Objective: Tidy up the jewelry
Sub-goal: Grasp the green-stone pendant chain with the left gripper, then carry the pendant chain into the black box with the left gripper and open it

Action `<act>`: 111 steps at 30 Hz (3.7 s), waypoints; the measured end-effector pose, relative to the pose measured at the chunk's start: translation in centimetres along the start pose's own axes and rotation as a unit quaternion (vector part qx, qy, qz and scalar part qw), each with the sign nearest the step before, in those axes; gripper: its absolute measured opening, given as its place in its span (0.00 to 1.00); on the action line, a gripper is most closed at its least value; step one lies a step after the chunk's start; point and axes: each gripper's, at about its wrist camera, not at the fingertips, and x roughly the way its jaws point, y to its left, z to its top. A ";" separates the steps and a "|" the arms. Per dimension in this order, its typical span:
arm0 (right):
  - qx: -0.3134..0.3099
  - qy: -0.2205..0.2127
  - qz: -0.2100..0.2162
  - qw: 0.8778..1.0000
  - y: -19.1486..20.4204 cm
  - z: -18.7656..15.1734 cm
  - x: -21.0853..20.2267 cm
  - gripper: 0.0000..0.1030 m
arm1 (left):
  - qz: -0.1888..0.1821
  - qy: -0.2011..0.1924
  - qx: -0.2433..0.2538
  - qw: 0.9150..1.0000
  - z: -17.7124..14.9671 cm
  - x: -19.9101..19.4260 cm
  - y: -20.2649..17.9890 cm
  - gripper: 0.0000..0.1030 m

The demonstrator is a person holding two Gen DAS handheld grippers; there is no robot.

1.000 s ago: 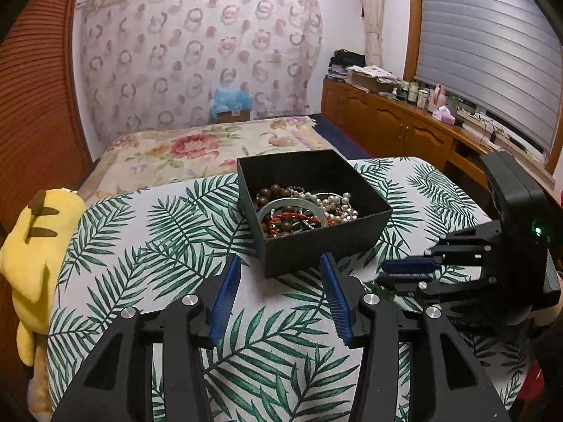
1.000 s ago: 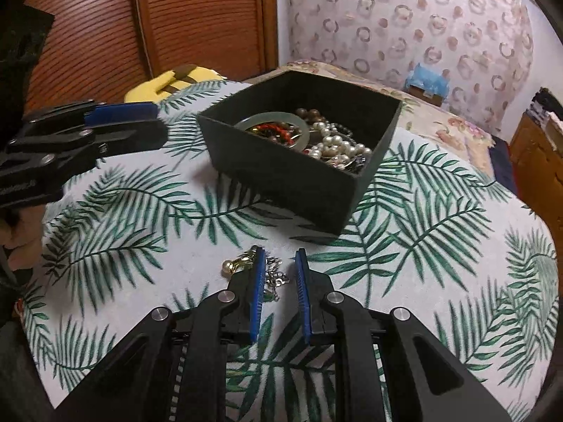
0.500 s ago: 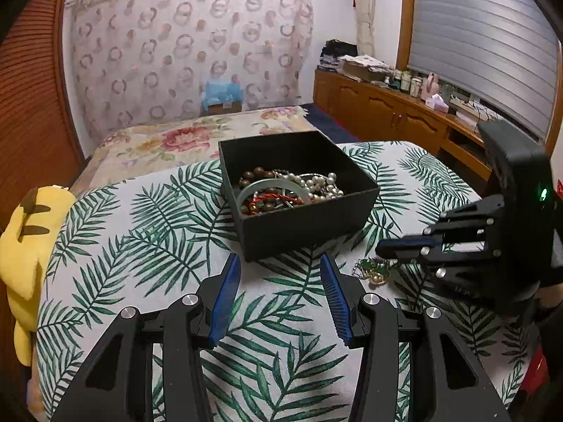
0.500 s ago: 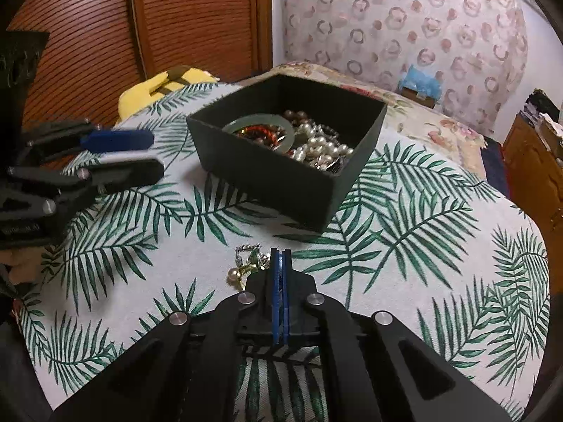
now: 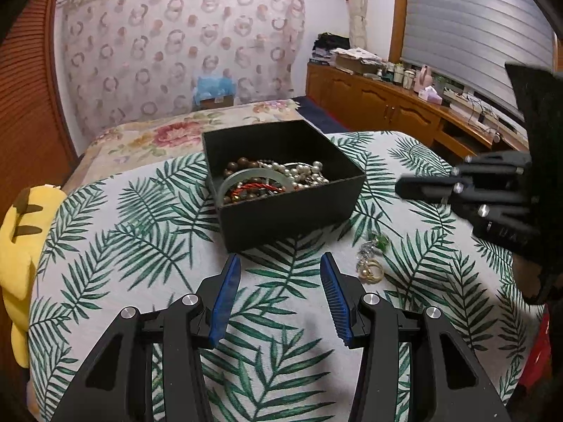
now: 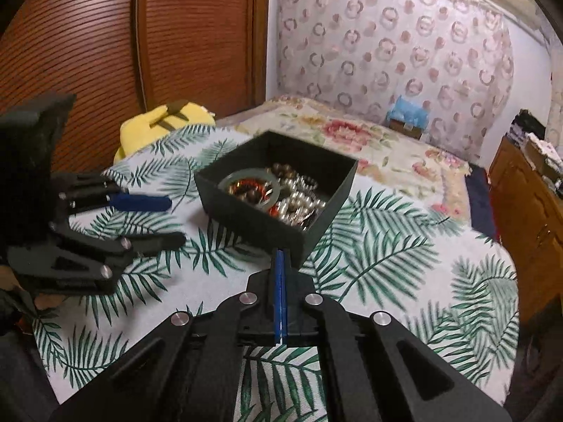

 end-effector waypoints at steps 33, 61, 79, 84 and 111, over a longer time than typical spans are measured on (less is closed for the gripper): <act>0.034 0.027 0.005 0.999 -1.7 -3.2 1.2 0.00 | -0.055 0.065 0.032 0.996 -0.4 3.4 -4.5 0.09; 0.057 0.075 -0.007 0.995 -1.8 -3.0 5.1 0.19 | -0.039 0.025 0.006 0.999 -0.6 0.9 -2.0 0.09; 0.042 0.068 -0.004 0.997 -1.5 -2.4 4.3 0.16 | -0.032 0.009 0.003 0.999 0.2 -0.3 -1.7 0.09; 0.032 0.033 -0.006 0.999 -1.3 -0.8 2.0 0.16 | -0.025 -0.006 0.001 1.000 1.6 -0.8 -1.2 0.09; 0.046 -0.035 0.017 0.998 -2.4 7.9 1.6 0.17 | 0.012 -0.024 -0.030 0.999 6.3 1.9 2.8 0.12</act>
